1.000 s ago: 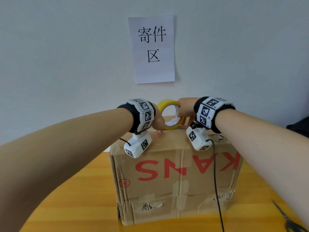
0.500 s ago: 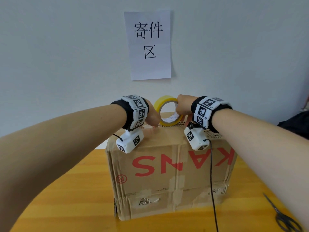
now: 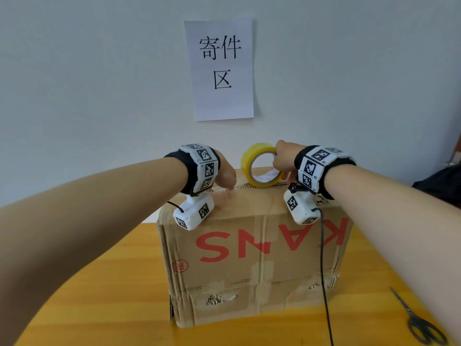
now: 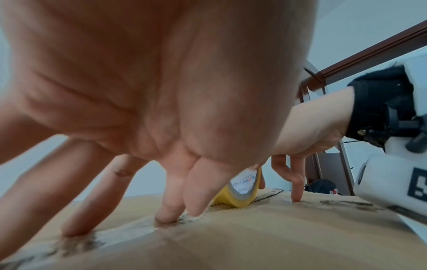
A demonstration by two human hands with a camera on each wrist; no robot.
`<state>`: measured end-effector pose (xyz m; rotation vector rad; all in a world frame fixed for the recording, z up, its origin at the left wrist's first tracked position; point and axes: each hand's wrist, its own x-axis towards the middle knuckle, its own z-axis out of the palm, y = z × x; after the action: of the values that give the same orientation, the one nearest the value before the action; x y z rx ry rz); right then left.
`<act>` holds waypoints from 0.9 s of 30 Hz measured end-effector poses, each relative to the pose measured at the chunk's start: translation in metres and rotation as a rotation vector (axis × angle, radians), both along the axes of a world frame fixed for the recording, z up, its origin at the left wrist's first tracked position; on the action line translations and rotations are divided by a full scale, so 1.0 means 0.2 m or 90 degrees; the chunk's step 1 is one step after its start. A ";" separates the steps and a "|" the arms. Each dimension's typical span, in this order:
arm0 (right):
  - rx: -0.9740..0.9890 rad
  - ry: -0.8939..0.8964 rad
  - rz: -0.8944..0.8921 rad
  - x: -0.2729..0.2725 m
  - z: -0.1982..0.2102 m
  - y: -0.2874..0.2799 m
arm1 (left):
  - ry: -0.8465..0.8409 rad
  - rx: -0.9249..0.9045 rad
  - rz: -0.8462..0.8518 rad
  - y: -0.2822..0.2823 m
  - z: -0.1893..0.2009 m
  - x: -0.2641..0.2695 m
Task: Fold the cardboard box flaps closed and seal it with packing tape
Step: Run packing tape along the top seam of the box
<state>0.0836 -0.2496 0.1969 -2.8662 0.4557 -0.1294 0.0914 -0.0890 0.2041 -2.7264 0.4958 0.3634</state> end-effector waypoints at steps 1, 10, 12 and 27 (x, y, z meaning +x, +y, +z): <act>0.004 -0.003 -0.001 -0.01 0.00 -0.01 | -0.003 0.008 -0.006 0.00 0.00 0.00; 0.076 0.023 -0.006 -0.01 0.01 -0.03 | -0.008 0.009 -0.006 0.05 -0.02 0.03; 0.090 0.028 0.020 0.00 0.01 -0.01 | -0.008 0.003 0.003 0.09 -0.01 0.01; 0.029 0.064 0.080 0.02 0.02 0.23 | -0.017 0.059 -0.047 0.30 -0.07 0.07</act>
<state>0.0868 -0.2036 0.2012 -2.8555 0.2916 0.0461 0.1064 -0.0289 0.1905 -2.6114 0.5573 0.3228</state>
